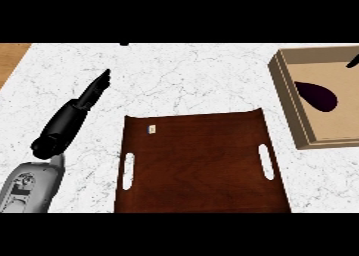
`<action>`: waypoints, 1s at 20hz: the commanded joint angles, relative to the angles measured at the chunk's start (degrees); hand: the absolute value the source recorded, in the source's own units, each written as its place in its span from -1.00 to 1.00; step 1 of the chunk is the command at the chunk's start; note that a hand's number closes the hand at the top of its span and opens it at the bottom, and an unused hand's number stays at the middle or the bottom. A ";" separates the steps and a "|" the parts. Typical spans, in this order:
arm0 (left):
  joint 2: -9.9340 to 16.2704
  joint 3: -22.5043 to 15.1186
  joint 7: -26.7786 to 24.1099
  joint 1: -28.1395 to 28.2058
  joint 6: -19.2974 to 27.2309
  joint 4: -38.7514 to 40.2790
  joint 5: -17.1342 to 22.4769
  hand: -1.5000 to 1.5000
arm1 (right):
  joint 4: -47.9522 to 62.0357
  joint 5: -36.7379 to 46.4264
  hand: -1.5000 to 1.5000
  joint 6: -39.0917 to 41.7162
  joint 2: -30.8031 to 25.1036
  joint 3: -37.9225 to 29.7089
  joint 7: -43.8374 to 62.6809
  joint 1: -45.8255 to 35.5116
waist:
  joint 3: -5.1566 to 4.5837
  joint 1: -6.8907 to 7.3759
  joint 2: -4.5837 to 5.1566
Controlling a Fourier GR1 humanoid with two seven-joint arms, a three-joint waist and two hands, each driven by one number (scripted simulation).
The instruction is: Pick the eggplant from the tray and place it in the cardboard box
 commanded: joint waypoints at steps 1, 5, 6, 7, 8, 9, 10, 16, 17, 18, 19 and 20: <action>-0.56 -0.32 0.92 -1.63 -0.09 1.11 -0.24 0.00 | 5.83 4.39 -1.00 2.64 2.08 4.73 -9.34 -1.99 | 0.07 0.05 0.30; 0.62 0.80 -0.10 -0.68 -0.83 0.20 0.49 0.00 | 8.41 0.33 -1.00 4.28 3.64 3.63 -16.02 -3.34 | 0.11 0.40 0.26; 0.39 0.80 0.56 0.27 -0.01 0.09 -0.03 0.00 | 8.31 -2.83 -1.00 5.53 2.22 1.58 -19.44 -3.20 | 0.13 -0.67 -0.19; -0.45 0.28 0.96 -0.64 0.09 0.07 0.12 0.00 | 8.72 -6.03 -1.00 7.75 3.12 -0.34 -19.08 -4.50 | 0.15 -0.65 -0.11; 0.54 0.47 0.60 0.68 -0.38 -0.60 -0.01 0.00 | 9.02 -9.67 -1.00 8.89 4.38 -2.29 -19.43 -3.57 | 0.22 -0.52 -0.33; -0.90 0.28 0.94 -0.75 1.02 0.05 -0.37 0.00 | 9.87 -13.32 -1.00 10.58 7.59 -4.00 -17.30 -2.92 | 0.28 -1.19 -0.08; -0.42 0.53 1.00 -0.32 0.15 -0.12 0.35 0.00 | 10.86 -17.37 -1.00 14.35 9.02 -5.96 -15.72 -2.56 | 0.31 -1.10 -0.23; 0.58 1.03 0.21 0.25 -0.22 -0.01 0.15 0.00 | 18.59 -30.60 -1.00 25.75 11.69 -12.86 -3.12 -3.42 | 0.13 -0.74 -0.11; 0.23 0.68 0.45 -0.25 -0.86 -0.40 0.77 0.00 | 20.12 -32.59 -1.00 26.69 10.99 -14.61 0.41 -5.64 | 0.11 -0.20 -0.01; -0.18 0.12 0.24 1.05 -0.85 -1.04 0.72 0.00 | 21.39 -33.87 -1.00 28.22 10.30 -15.40 2.41 -6.08 | 0.12 0.25 -0.10; 0.12 0.83 0.88 -0.59 -0.34 -0.39 0.48 0.00 | 22.04 -35.13 -1.00 30.51 9.93 -15.98 4.07 -6.83 | 0.13 -0.62 -0.02; -0.92 -0.39 0.97 -1.19 0.22 -0.10 -0.43 0.00 | 23.27 -36.66 -1.00 29.85 10.05 -17.46 6.42 -8.53 | 0.21 -0.15 0.54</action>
